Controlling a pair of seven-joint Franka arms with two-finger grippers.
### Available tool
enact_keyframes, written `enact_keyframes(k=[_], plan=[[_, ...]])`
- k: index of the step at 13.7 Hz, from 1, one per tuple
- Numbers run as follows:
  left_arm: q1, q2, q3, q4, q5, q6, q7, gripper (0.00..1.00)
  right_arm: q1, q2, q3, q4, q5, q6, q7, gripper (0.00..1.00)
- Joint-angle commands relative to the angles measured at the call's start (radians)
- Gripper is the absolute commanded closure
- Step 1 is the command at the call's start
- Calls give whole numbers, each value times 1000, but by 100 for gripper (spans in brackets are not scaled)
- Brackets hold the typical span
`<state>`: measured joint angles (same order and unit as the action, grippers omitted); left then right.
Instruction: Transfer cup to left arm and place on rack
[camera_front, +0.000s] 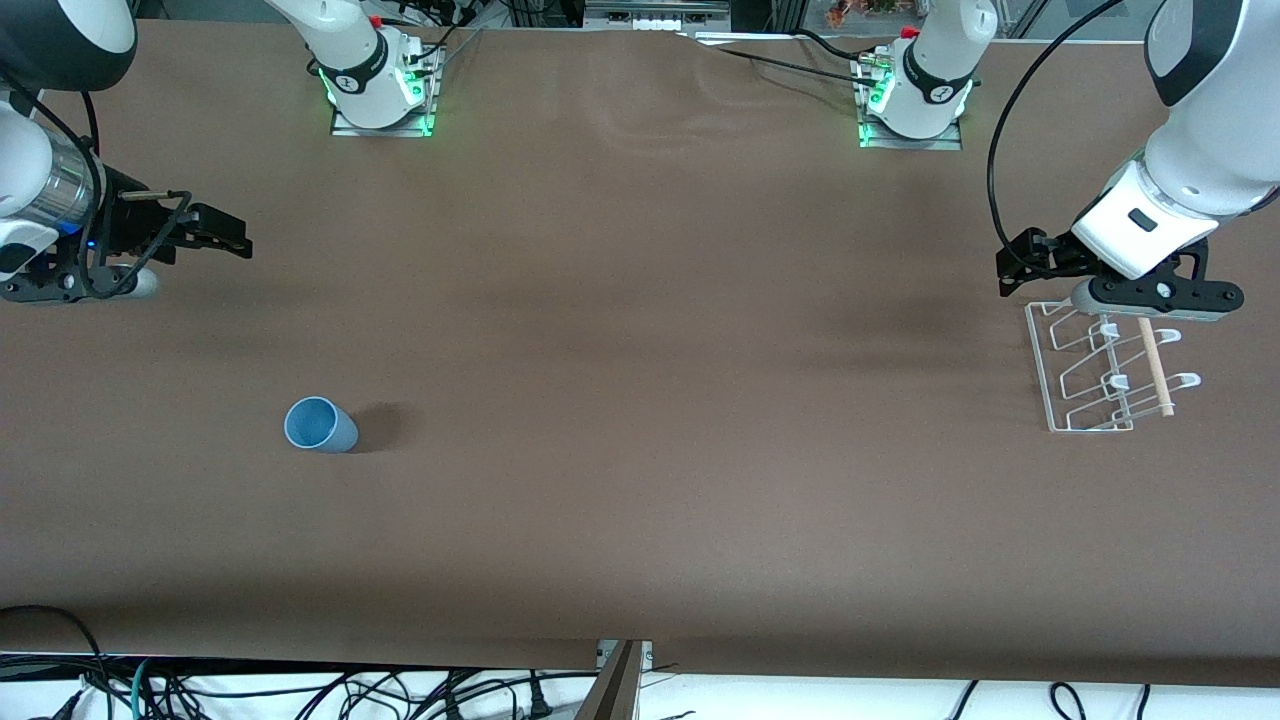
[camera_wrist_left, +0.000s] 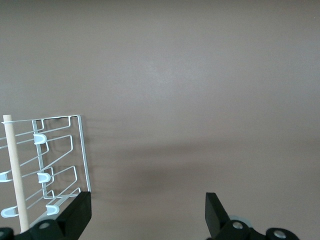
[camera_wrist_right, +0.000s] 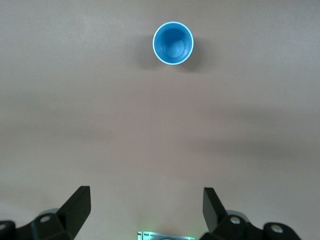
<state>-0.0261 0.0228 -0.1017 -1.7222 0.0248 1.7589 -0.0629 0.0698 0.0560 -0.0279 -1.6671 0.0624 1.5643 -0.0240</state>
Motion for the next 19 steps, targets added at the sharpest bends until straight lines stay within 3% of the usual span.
enact_keyframes(k=[1, 13, 17, 19], plan=[[3, 5, -3, 24, -16, -19, 0, 0, -2, -1, 2, 12, -3, -10, -8, 1], [3, 6, -4, 24, -16, -19, 1, 0, -13, 19, 0, 13, -36, 2, -14, 1], [2, 5, -4, 24, -16, -19, 0, 0, -25, 132, -1, 13, -102, 121, -42, 1], [-1, 5, -4, 24, -16, -19, 0, 0, -62, 203, -1, 13, -90, 219, -56, 1]])
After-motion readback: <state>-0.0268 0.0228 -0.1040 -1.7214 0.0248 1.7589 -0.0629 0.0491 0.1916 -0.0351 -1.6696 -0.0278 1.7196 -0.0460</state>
